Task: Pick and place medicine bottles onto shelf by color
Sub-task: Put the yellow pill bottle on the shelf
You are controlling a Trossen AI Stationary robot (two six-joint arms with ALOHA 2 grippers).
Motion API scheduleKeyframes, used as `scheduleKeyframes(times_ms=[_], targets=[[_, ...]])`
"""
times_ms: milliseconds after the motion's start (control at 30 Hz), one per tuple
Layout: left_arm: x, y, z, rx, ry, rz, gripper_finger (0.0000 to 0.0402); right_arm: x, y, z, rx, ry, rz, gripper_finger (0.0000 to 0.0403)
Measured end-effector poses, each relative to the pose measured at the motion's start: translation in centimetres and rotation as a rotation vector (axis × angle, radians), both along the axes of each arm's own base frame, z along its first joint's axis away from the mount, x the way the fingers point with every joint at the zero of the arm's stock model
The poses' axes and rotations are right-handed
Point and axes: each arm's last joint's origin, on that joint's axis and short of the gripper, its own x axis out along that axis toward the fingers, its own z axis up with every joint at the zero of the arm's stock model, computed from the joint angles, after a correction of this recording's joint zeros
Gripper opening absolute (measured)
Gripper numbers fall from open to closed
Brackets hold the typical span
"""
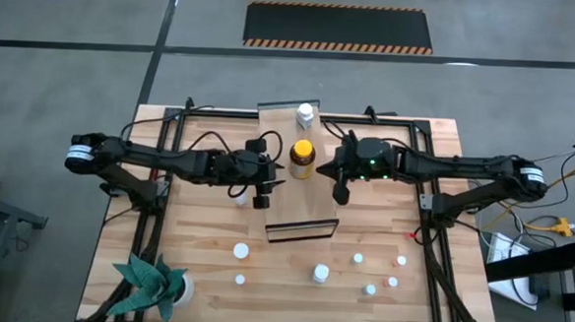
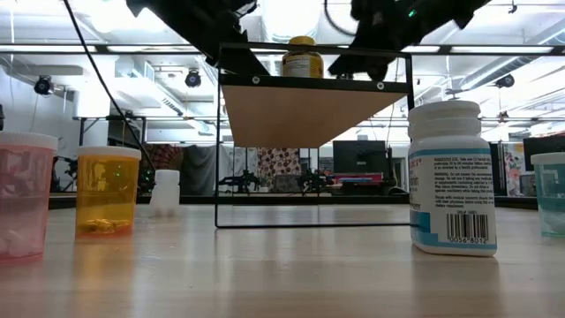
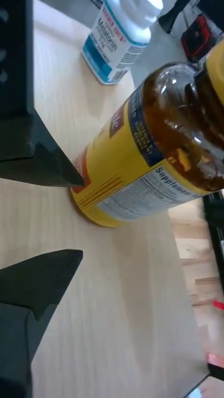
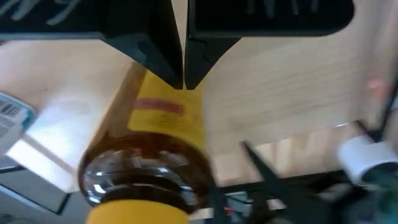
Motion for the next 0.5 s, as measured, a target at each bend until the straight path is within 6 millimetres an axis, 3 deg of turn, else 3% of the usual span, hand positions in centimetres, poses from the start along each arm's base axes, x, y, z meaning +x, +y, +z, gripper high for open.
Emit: scheduleKeyframes(times_ms=[267, 500], targets=[[-0.6, -0.1, -0.4, -0.007, -0.008, 0.003, 0.0159, 1.6, -1.4, -0.5, -0.168, 0.031, -0.215, 0.0009], [-1.2, -0.3, -0.3, -0.030, -0.015, 0.010, 0.0159, 1.5, -0.8, 0.5, -0.078, 0.006, -0.094, 0.0009]])
